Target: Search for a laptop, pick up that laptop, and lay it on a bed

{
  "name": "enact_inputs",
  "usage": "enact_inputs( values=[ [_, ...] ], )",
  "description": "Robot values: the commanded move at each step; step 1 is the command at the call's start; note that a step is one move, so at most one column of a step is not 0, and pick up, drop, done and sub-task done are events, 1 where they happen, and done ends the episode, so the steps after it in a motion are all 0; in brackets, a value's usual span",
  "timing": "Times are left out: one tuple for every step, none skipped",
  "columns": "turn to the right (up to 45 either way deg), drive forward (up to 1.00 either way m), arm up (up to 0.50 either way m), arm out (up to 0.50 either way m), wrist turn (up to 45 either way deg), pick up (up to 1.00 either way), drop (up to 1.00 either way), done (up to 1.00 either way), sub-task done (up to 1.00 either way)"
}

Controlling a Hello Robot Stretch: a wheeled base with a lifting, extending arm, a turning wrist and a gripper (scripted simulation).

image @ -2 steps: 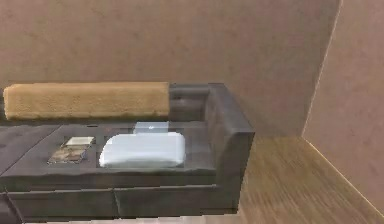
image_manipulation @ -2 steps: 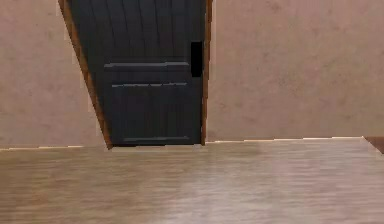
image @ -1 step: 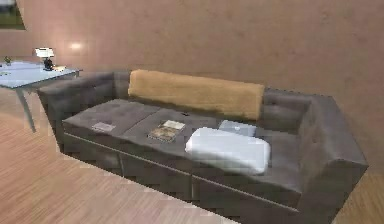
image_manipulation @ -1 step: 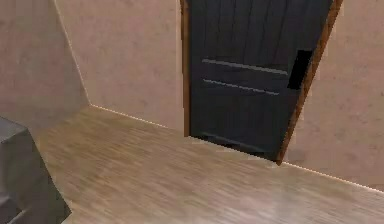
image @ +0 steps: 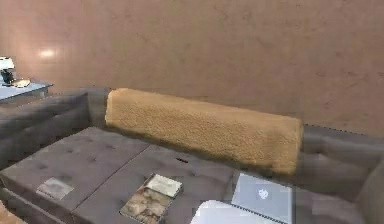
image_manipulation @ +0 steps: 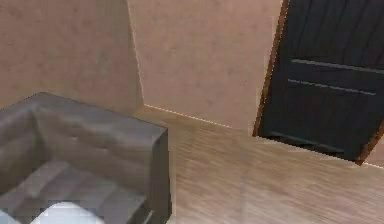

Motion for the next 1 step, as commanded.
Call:
enact_inputs(
  values=[
    [-45.0, 0.00, 0.00, 0.00, 0.0, 0.00, 0.00, 0.00, 0.00]
  ],
)
